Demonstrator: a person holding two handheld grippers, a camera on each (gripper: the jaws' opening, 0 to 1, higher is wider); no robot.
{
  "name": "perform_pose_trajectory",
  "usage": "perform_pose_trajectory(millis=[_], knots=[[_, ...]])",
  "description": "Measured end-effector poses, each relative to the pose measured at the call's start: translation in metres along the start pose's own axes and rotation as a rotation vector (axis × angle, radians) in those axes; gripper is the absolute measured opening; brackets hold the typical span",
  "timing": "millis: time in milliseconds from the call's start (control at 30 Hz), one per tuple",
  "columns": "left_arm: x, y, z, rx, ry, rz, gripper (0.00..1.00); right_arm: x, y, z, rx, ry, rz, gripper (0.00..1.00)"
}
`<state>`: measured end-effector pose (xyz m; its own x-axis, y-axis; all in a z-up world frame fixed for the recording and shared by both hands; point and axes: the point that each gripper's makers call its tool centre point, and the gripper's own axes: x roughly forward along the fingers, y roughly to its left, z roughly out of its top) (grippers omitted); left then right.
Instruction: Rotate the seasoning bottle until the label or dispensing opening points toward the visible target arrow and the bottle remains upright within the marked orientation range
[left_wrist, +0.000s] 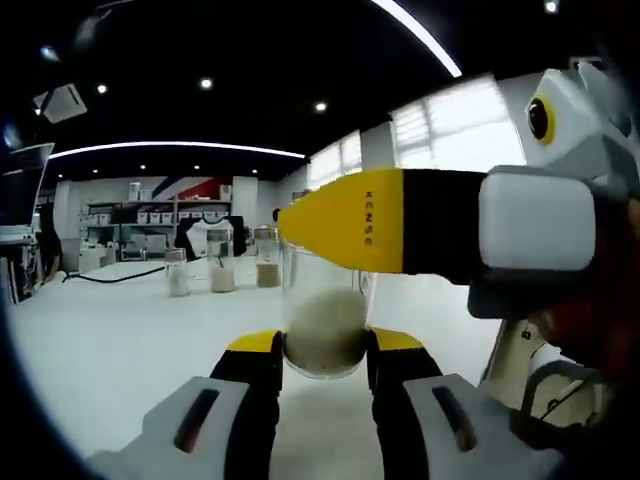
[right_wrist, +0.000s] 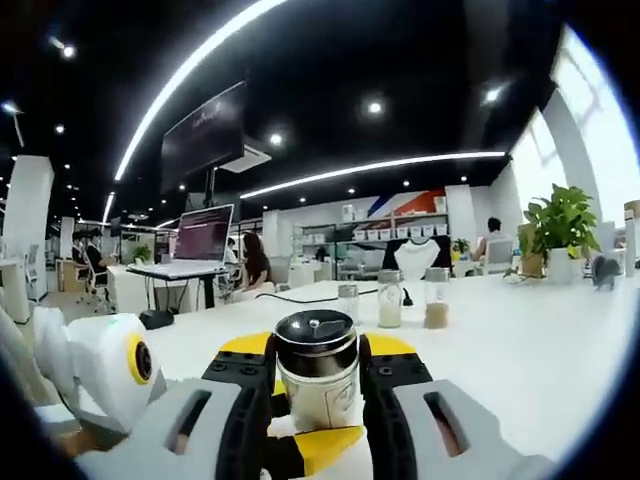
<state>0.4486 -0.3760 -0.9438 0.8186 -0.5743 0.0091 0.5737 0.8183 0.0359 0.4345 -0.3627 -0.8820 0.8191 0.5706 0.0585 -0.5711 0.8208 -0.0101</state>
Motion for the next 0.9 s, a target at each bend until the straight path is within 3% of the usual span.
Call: perform_pose_trajectory(millis=[233,367,567,900], knots=[[-0.003,0.006,0.002,0.014,0.008,-0.044,0.35,0.001,0.010,-0.003,-0.049,0.028,0.141,0.30],[-0.003,0.003,0.002,0.024,0.017,-0.101,0.35,0.000,0.015,-0.006,-0.088,0.046,0.190,0.30],[-0.007,-0.001,0.004,0.086,0.033,-0.181,0.34,-0.003,0.020,-0.007,-0.126,0.057,0.250,0.31],[-0.014,-0.010,0.001,0.070,0.060,-0.302,0.34,-0.006,0.025,-0.008,-0.203,0.068,0.303,0.31]])
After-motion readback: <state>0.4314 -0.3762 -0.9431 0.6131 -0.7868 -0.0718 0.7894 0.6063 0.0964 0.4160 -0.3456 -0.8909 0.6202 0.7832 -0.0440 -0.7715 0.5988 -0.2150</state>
